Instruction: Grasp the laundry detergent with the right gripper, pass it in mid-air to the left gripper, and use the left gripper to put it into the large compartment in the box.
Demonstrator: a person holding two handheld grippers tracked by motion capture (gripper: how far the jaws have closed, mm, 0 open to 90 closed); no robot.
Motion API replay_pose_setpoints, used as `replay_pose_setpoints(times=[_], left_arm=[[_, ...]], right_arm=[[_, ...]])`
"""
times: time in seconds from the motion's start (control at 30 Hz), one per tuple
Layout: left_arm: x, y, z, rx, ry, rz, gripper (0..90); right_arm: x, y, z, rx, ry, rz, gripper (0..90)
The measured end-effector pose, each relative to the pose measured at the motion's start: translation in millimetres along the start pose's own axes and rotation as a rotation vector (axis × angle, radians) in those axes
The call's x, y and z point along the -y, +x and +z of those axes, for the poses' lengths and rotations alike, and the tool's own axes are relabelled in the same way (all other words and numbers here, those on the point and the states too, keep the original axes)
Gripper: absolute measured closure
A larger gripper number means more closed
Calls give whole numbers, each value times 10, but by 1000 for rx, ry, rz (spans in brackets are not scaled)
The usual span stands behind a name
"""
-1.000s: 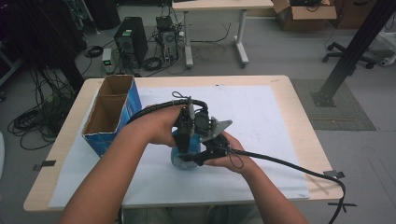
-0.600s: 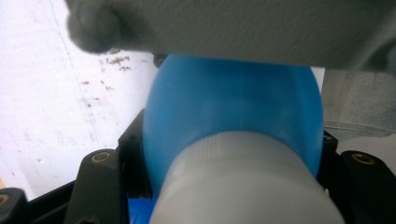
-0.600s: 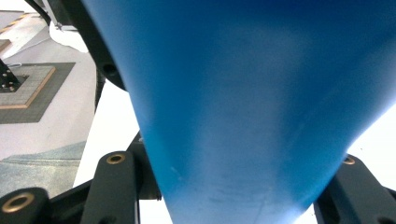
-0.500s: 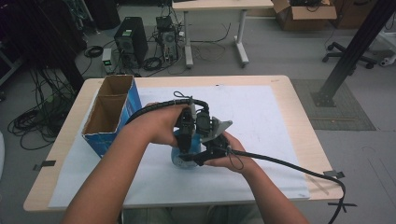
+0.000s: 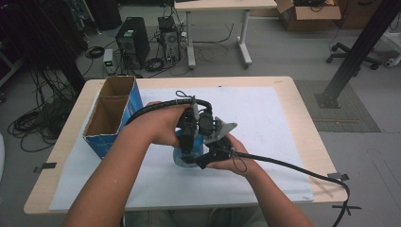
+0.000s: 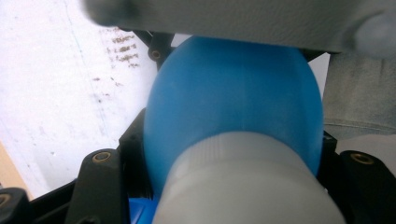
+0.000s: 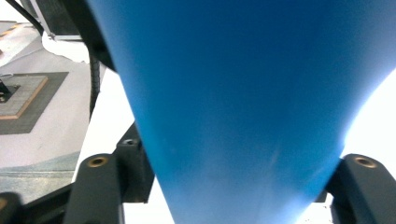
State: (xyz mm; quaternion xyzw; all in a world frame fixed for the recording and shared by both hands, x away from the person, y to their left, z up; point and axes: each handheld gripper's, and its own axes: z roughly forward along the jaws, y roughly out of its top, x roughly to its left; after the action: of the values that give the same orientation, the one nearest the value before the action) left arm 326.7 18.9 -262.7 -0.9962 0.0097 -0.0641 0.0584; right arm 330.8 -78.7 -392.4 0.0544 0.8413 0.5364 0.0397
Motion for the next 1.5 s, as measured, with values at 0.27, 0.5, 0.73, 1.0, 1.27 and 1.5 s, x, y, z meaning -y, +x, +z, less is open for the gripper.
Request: replay_pose_setpoints(times=[0.27, 0.5, 0.73, 1.0, 1.27, 1.5], left_arm=[[-2, 1, -4, -1, 1, 3, 386], [13, 8, -25, -1, -4, 1, 386], [31, 11, -45, -4, -11, -3, 386], [16, 21, -62, 1, -11, 5, 385], [37, 38, -72, 5, -15, -1, 385], [106, 57, -108, 0, -20, -15, 384]], right_arm=[[31, 3, 12, 20, 0, 41, 228], [8, -18, -16, 9, -28, 65, 113], [11, -52, -42, 26, -13, 103, 4], [-2, -56, -66, 46, -10, 105, 3], [-7, -62, -120, 74, 8, 105, 2], [-8, -80, -283, 39, 1, 64, 1]])
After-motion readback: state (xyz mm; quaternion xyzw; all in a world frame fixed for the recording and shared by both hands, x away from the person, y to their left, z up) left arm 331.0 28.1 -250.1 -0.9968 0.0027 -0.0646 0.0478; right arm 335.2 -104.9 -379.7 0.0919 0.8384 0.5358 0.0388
